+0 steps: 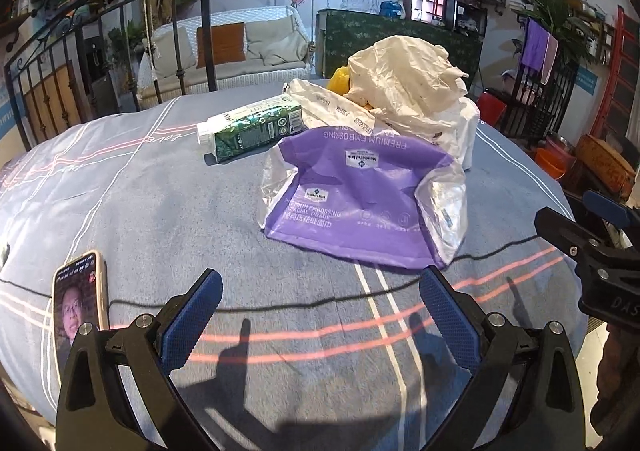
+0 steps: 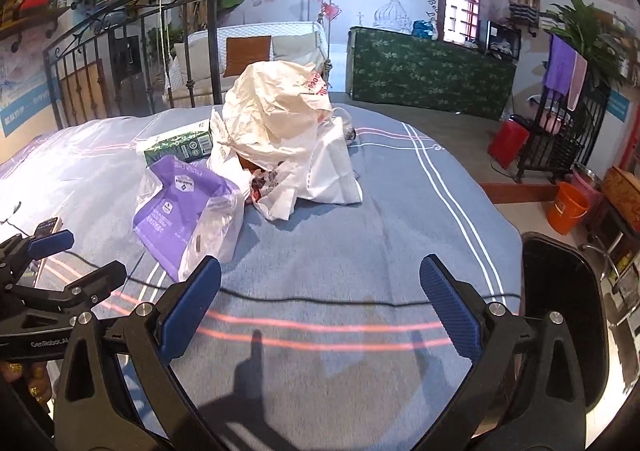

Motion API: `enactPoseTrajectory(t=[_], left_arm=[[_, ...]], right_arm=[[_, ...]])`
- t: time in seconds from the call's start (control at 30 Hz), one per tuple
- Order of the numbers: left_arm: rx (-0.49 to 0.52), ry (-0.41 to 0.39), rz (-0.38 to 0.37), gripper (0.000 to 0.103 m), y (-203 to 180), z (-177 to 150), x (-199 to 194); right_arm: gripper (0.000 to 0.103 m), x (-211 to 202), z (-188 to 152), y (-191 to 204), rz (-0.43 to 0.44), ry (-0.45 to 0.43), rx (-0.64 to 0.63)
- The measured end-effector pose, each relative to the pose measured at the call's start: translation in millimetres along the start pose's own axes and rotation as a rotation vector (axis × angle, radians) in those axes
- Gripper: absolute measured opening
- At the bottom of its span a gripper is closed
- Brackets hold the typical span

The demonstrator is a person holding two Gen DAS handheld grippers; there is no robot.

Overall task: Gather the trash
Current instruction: 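Grasp the purple pouch with the left tool while the right tool grasps the white plastic bag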

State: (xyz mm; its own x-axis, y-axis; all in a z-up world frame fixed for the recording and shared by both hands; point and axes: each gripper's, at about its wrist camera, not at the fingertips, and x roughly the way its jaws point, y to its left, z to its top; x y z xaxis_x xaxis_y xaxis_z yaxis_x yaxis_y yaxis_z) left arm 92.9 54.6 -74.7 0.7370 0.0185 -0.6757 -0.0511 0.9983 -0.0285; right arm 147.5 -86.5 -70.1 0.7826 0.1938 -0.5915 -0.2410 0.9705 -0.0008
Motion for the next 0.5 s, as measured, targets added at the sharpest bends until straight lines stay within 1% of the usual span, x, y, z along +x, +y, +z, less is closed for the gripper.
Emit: enactPoseTrajectory(t=[0.07,0.17,0.23,0.3,0.4,0.5], left_arm=[[-0.011,-0.005,-0.048,0.097,-1.0,7.2,-1.0],[-0.023,-0.004,-0.146,0.097,-10.2,13.1,-0.7],[0.001,0.003,-0.182,0.097,-23.5,16.9,4.2],[0.045,0.009,-0.183,0.095,-39.7,21.8,13.9],[0.105,0.051,-0.168,0.091,-61.6,30.5,33.1],[0.126,0.073,-0.162,0.085,-74.6,36.4,47.8]], right_arm=[[0.098,6.9,7.5,-2.5,-0.01,0.004,-0.002],[0.098,9.4,15.9,-9.5,-0.044,-0.019,0.005],[0.098,12.1,21.2,-16.2,-0.073,-0.025,0.013],[0.098,12.5,25.9,-28.6,-0.096,-0.027,0.039],[0.098,10.3,28.4,-45.2,-0.117,-0.028,0.073],[0.098,11.3,29.7,-55.9,-0.116,-0.025,0.088]])
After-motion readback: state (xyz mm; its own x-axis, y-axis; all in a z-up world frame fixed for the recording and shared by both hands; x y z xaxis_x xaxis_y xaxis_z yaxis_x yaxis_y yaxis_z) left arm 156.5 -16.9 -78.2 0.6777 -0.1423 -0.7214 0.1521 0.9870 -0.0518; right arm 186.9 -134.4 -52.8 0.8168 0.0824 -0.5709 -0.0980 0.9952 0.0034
